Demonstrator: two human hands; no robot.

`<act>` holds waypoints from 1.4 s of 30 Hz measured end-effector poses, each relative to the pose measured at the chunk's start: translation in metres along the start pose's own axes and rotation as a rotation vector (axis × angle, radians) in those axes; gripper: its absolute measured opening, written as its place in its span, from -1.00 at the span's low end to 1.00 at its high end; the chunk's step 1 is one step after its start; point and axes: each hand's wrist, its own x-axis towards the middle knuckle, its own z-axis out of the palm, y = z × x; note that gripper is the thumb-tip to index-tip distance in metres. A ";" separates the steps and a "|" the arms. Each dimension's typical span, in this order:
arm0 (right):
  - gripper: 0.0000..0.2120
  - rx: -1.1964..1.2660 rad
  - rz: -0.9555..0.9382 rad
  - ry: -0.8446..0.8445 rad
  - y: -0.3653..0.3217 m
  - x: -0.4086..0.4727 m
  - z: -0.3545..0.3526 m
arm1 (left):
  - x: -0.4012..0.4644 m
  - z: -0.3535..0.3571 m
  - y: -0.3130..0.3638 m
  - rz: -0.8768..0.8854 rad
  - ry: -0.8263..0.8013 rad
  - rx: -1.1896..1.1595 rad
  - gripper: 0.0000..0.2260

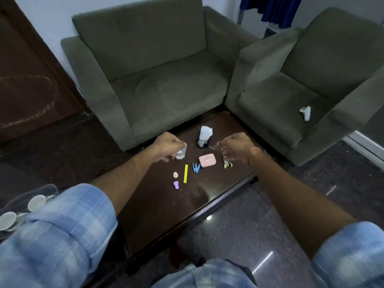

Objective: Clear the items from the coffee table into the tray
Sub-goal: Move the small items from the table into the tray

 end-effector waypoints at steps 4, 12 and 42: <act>-0.84 -0.288 -0.101 0.067 -0.004 0.025 0.016 | 0.025 0.011 -0.010 0.089 0.035 0.056 -0.89; -0.41 -0.918 -0.386 -0.226 0.035 0.131 0.053 | 0.121 0.077 -0.065 -0.021 -0.027 0.170 -0.60; -0.25 -1.275 -0.592 -0.285 0.175 0.331 0.097 | 0.296 0.222 -0.175 -0.042 0.290 0.488 -0.62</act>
